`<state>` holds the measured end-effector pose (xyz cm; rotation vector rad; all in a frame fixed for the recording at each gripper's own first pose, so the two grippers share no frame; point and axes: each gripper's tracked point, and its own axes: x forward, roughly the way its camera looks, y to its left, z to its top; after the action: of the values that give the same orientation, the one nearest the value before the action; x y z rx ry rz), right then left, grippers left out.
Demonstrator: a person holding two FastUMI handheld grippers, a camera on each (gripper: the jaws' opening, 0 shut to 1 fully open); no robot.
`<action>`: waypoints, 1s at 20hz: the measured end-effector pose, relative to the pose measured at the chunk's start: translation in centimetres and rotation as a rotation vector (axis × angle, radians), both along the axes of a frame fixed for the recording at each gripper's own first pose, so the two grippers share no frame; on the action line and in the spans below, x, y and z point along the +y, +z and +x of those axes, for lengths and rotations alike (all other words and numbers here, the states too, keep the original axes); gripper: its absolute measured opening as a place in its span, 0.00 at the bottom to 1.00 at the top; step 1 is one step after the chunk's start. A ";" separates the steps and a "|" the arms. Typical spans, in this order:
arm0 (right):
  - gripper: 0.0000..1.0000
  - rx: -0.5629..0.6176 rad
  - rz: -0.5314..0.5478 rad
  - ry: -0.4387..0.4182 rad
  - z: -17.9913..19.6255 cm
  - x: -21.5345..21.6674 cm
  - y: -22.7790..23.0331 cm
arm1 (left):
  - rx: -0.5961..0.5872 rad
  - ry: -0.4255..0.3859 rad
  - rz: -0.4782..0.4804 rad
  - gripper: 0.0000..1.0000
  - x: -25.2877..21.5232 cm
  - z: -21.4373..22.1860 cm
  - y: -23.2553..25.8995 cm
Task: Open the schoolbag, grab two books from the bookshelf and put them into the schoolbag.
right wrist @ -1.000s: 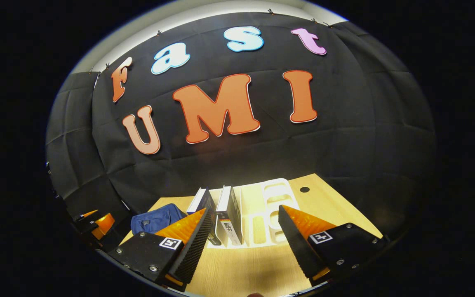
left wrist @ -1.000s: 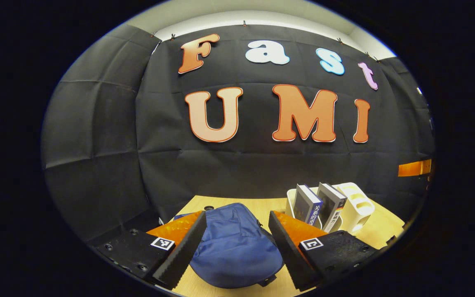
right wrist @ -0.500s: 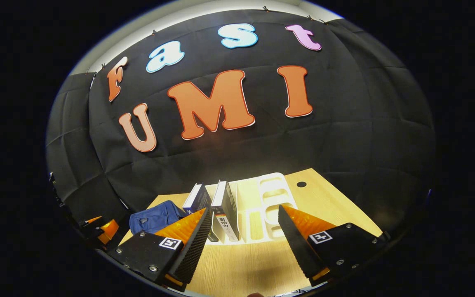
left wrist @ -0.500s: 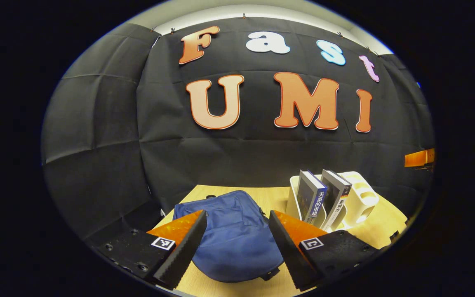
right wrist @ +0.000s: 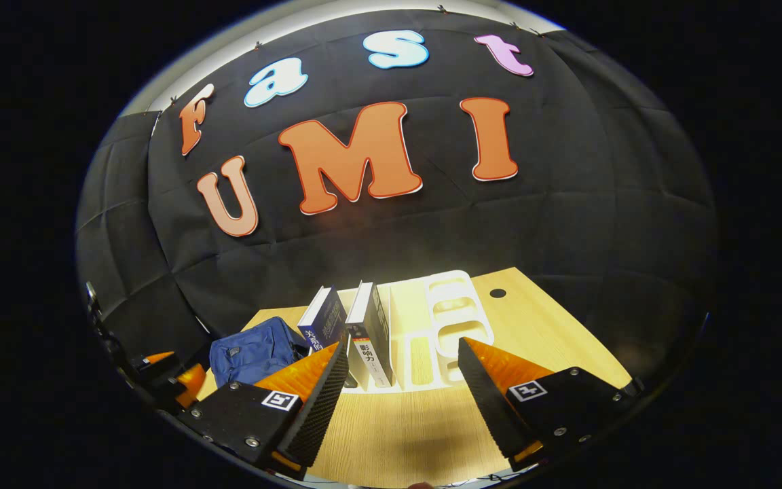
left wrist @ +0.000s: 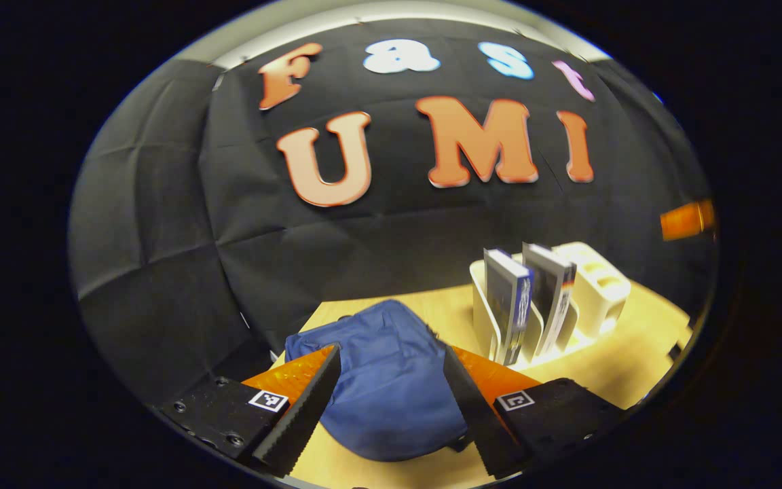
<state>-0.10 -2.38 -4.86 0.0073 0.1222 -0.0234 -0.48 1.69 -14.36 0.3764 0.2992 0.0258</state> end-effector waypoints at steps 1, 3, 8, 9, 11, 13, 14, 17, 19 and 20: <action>0.97 0.008 -0.001 -0.006 0.0 -0.2 -0.3 | 0.036 -0.015 0.054 0.95 -0.1 0.0 -1.7; 0.96 0.023 0.003 -0.017 -0.1 -0.8 -0.9 | 0.093 -0.045 0.174 0.95 -0.7 -0.3 -4.9; 0.97 0.053 0.022 -0.064 -0.9 -3.0 -1.8 | 0.295 -0.112 0.337 0.96 -1.8 -2.2 -14.0; 0.97 0.054 0.019 -0.076 -1.0 -3.5 -1.8 | 0.333 -0.120 0.355 0.97 -1.9 -2.3 -15.5; 0.97 0.063 0.013 -0.101 -1.4 -4.5 -1.9 | 0.381 -0.131 0.394 0.97 -1.7 -1.5 -17.5; 0.97 0.076 0.015 -0.121 -1.6 -5.6 -2.3 | 0.404 -0.153 0.437 0.98 -1.8 -1.6 -18.7; 0.97 0.083 0.017 -0.128 -1.7 -6.0 -2.4 | 0.413 -0.161 0.460 0.97 -1.9 -1.5 -19.0; 0.97 0.098 0.020 -0.145 -2.0 -6.9 -2.8 | 0.443 -0.176 0.559 0.98 -1.5 -1.2 -19.5; 0.97 0.110 0.023 -0.152 -2.1 -7.3 -3.1 | 0.458 -0.177 0.616 0.97 -1.1 -0.7 -19.6; 0.97 0.119 0.029 -0.152 -2.1 -7.5 -3.2 | 0.474 -0.183 0.635 0.97 -1.1 -0.5 -19.8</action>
<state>-2.21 -9.84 -8.09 0.0443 0.2405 -0.1740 -1.01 0.61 -34.16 1.0442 0.7272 -0.1546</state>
